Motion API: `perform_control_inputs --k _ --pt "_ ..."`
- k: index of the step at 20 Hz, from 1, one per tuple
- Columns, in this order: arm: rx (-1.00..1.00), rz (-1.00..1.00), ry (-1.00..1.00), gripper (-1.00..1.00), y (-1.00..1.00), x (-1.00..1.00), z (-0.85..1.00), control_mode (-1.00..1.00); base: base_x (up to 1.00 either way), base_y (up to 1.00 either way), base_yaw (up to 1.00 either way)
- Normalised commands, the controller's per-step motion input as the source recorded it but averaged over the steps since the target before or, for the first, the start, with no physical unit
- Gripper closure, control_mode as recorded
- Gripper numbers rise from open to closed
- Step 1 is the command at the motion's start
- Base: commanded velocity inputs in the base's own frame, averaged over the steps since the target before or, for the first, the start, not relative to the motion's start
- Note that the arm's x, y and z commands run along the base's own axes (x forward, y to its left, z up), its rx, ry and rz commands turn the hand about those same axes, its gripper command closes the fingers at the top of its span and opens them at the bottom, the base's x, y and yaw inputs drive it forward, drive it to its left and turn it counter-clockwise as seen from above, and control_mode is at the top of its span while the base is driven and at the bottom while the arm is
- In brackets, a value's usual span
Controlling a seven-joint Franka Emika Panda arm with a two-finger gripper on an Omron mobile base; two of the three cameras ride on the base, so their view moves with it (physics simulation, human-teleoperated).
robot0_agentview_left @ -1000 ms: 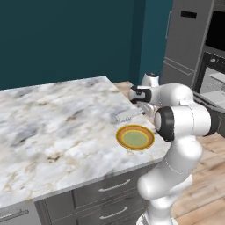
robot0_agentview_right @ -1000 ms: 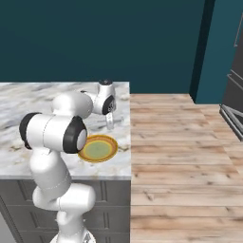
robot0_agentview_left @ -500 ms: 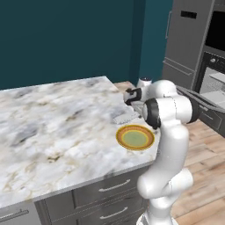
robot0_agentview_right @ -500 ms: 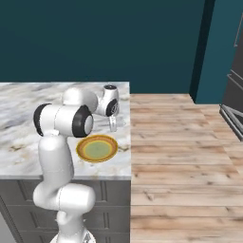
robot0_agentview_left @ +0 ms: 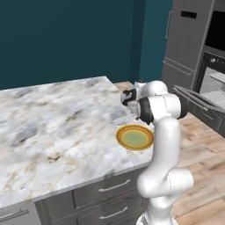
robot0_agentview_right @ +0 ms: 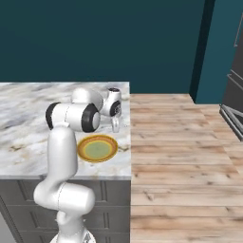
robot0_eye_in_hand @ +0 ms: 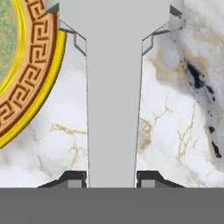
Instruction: Pick up the tongs from the counter and place them near the plate next to the oven.
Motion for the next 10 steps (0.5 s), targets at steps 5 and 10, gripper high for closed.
perform_control_inputs --k 5,10 --pt "0.0 0.01 0.06 1.0 0.0 0.36 -0.44 -1.0 0.0 0.0 0.0" --pt "0.0 0.0 0.03 1.0 0.0 0.26 -0.41 -1.0 0.0 0.0 0.0"
